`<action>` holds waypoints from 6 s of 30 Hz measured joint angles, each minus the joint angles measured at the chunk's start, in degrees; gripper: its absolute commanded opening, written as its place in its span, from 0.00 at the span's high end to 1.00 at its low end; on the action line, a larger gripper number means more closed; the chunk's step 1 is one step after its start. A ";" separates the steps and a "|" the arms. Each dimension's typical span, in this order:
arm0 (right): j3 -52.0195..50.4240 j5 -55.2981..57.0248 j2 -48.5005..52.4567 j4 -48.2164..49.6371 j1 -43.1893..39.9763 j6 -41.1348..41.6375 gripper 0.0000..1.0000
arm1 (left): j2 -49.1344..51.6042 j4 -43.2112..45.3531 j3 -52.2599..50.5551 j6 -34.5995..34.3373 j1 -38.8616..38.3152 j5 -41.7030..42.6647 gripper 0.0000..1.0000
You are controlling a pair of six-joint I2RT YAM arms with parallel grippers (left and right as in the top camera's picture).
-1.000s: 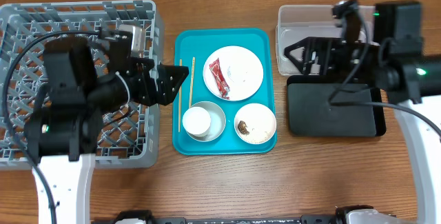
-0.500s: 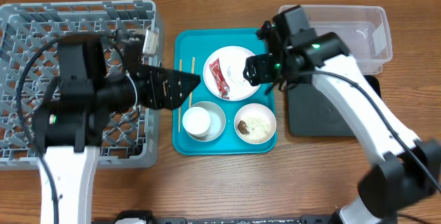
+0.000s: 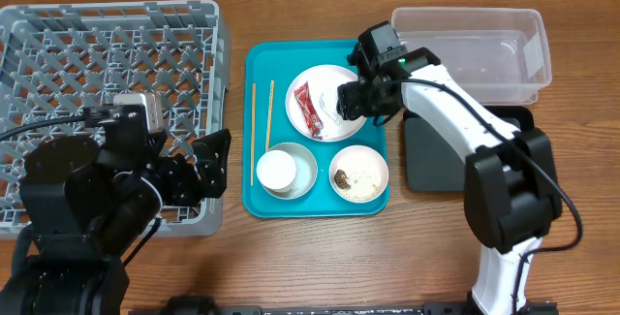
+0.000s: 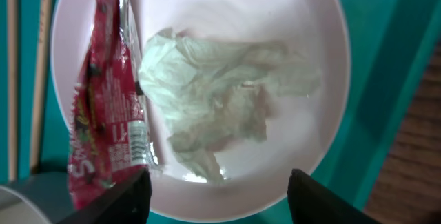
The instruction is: Sort waste into correct bins and load items into the dishwasher
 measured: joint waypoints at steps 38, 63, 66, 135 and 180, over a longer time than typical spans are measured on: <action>10.10 7.45 -11.63 2.91 -13.09 6.60 0.79 | 6.60 -3.52 0.00 -0.22 0.00 -1.75 0.00; 0.70 -0.04 -8.79 -0.74 7.48 0.85 0.39 | 19.19 -3.50 0.00 -0.22 0.00 -2.12 0.00; -1.05 1.16 -6.03 1.44 8.87 1.14 0.39 | 21.27 -3.50 0.00 -0.22 0.00 -2.12 0.00; -10.67 -4.20 -18.43 -1.62 15.98 8.15 0.52 | 7.76 -3.30 8.15 -4.70 -14.51 -20.81 0.00; -6.43 -0.94 -25.55 -0.04 11.82 10.62 0.96 | 14.08 0.37 8.15 -9.94 -10.82 -7.19 0.00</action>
